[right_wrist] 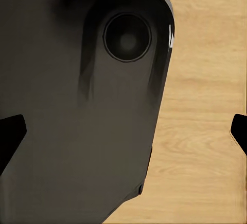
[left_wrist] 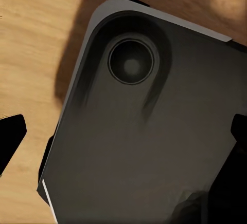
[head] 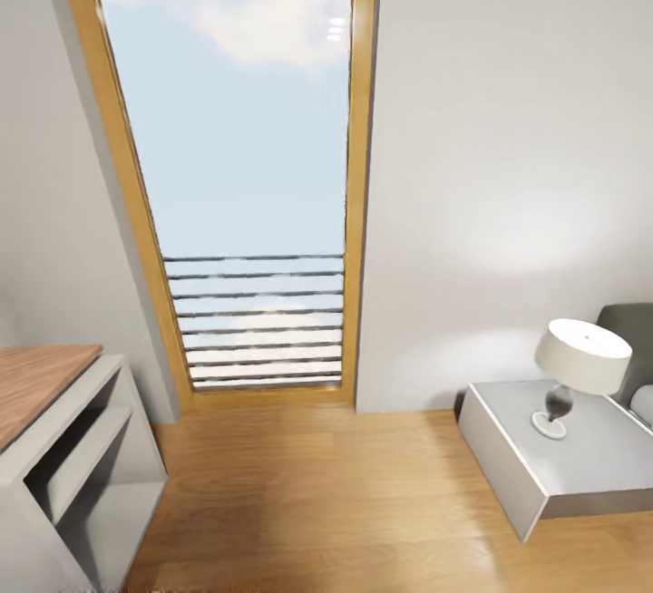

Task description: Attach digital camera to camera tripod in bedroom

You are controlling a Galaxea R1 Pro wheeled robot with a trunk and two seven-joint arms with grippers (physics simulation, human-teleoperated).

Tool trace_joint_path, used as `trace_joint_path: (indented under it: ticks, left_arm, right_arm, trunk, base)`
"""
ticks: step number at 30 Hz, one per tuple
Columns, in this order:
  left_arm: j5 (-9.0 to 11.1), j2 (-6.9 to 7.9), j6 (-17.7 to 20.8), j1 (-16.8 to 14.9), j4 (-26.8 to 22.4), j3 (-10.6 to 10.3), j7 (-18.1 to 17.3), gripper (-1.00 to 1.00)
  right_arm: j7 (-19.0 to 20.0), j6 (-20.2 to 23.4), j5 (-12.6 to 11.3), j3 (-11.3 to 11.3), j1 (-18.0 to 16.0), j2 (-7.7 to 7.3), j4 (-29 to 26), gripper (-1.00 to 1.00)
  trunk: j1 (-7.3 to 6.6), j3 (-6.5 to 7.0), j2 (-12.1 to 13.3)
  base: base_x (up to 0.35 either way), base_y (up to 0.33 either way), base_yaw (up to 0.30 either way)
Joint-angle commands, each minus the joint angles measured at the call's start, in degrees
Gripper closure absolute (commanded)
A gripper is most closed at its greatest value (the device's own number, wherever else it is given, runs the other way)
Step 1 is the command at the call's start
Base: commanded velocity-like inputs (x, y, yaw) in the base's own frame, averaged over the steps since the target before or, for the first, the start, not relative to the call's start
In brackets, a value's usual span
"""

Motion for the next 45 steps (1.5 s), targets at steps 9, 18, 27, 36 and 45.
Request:
trace_joint_path:
  ticks: [9,18,27,36,45]
  left_arm:
    - [0.2,-0.03,-0.1,0.0,-0.1,0.1,0.0,-1.00]
    - [0.2,-0.02,-0.1,0.0,-0.1,0.1,0.0,-1.00]
    - [0.1,-0.02,-0.1,0.0,-0.1,0.1,0.0,-1.00]
    - [0.1,-0.02,-0.1,0.0,-0.1,0.1,0.0,-1.00]
    - [0.1,-0.06,-0.1,0.0,-0.1,0.1,0.0,-1.00]
  right_arm:
    - [0.0,-0.2,0.5,0.0,0.0,-0.01,0.0,-1.00]
    - [-0.1,-0.2,0.5,0.0,0.0,-0.01,0.0,-1.00]
    - [-0.1,-0.2,0.5,0.0,0.0,-0.01,0.0,-1.00]
    - [-0.1,-0.2,0.5,0.0,0.0,-0.01,0.0,-1.00]
    - [0.0,-0.2,0.5,0.0,0.0,-0.06,0.0,-1.00]
  trunk:
    - [0.00,-0.04,0.0]
    - [0.00,-0.04,0.0]
    - [0.00,-0.04,0.0]
    - [0.00,-0.04,0.0]
    - [0.00,-0.04,0.0]
  base:
    - [0.000,0.033,0.273]
    - [0.000,0.230,0.273]
    - [0.000,0.076,0.273]
    - [0.000,0.010,0.267]
    - [0.000,0.001,0.059]
